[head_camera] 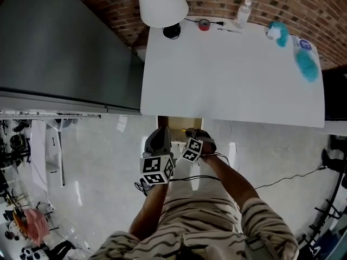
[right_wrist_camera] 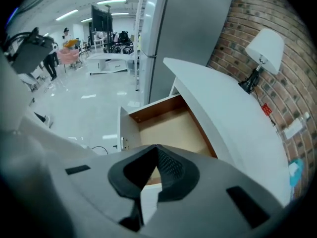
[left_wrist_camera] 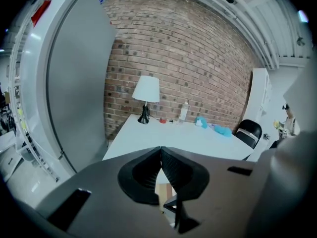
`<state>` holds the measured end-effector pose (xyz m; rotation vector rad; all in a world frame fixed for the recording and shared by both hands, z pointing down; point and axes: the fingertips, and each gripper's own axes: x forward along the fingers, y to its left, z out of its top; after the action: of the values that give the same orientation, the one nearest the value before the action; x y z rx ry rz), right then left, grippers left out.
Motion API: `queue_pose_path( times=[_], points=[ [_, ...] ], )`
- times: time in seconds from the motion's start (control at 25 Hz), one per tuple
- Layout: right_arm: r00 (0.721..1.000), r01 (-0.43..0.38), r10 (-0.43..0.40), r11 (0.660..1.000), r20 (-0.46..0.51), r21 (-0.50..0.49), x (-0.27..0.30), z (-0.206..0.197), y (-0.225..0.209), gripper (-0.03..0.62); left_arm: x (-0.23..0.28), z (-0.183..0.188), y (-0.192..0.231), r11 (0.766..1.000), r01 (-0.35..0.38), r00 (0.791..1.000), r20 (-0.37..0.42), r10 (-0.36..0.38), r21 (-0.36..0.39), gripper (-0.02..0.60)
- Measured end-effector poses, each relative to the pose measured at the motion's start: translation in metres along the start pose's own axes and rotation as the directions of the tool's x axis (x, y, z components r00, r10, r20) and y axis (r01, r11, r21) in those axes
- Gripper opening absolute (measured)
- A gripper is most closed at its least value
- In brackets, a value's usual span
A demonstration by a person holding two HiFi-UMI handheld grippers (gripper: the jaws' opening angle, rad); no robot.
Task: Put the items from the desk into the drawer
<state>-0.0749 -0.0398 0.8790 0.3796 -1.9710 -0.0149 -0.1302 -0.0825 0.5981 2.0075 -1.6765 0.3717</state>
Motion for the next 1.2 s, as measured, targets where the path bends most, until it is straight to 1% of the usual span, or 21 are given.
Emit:
queue_pose_path(
  times=[0.24,0.4,0.52,0.6,0.76,0.88,1.08,1.2],
  points=[
    [0.996,0.007,-0.02,0.99,0.088,0.142,-0.053,0.021,-0.012,0.011,-0.01,0.018,-0.006,0.999,-0.013,1.0,0.014,0.013,0.047,0.008],
    [0.989,0.011,-0.048,0.967,0.138,0.253,-0.088,0.038,-0.028,0.011,-0.015,0.039,-0.013,0.998,-0.009,0.999,0.047,0.006,0.064,0.008],
    [0.979,0.029,-0.087,0.956,0.186,0.29,-0.114,0.053,-0.041,0.011,-0.015,0.054,-0.019,0.998,-0.003,0.997,0.072,-0.002,0.07,0.008],
    [0.967,0.04,-0.12,0.943,0.225,0.33,-0.133,0.064,-0.051,0.011,-0.018,0.062,-0.023,0.997,0.0,0.996,0.088,-0.007,0.077,0.008],
    [0.937,0.064,-0.201,0.904,0.287,0.423,-0.177,0.08,-0.08,0.011,-0.025,0.079,-0.033,0.994,0.004,0.992,0.122,-0.017,0.105,0.008],
    [0.907,0.091,-0.268,0.878,0.324,0.47,-0.211,0.094,-0.101,0.011,-0.03,0.09,-0.038,0.994,0.011,0.989,0.142,-0.027,0.112,0.008],
    [0.841,0.132,-0.377,0.839,0.389,0.528,-0.267,0.114,-0.132,0.011,-0.037,0.111,-0.05,0.991,0.032,0.982,0.182,-0.056,0.133,0.008],
    [0.801,0.144,-0.426,0.819,0.42,0.556,-0.296,0.12,-0.148,0.011,-0.041,0.127,-0.056,0.99,0.037,0.974,0.217,-0.067,0.138,0.008]
  ],
)
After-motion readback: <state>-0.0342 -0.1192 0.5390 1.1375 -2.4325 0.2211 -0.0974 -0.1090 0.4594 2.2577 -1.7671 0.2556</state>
